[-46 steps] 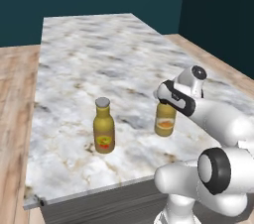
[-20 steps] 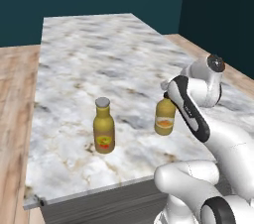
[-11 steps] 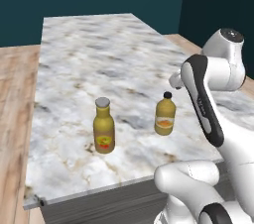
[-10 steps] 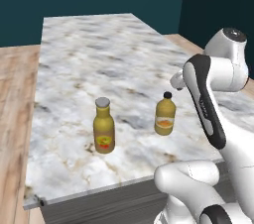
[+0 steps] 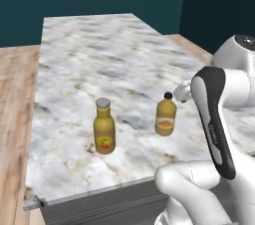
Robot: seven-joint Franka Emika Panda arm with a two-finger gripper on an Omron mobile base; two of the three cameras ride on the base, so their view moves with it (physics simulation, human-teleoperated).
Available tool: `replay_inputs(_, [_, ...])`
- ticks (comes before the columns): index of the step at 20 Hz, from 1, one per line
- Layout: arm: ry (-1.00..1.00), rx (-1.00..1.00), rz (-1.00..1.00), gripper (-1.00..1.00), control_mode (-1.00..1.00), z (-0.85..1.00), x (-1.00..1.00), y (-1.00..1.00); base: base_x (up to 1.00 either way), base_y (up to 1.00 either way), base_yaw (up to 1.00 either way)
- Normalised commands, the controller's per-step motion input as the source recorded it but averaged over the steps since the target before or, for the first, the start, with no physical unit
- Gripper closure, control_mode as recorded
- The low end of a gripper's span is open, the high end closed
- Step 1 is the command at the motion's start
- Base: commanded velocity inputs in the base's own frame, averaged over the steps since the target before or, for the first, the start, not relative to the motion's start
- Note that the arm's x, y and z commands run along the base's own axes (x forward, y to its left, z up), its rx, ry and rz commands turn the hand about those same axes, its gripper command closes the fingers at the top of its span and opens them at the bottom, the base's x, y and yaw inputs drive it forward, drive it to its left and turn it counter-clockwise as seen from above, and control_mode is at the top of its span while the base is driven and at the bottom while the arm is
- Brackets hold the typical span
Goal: Move the drinks to the dining counter.
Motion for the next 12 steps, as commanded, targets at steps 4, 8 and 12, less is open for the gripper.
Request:
replay_inputs(4, [0.0,0.0,0.0,-1.0,-1.0,0.0,-0.25,0.14,0.0,0.0,0.0])
replay_inputs(8, [0.02,0.0,0.02,-1.0,-1.0,0.15,-0.23,0.11,0.0,0.0,0.0])
replay_inputs(12, [0.0,0.0,0.01,-1.0,1.0,0.05,-0.1,0.06,-0.52,0.39,0.16])
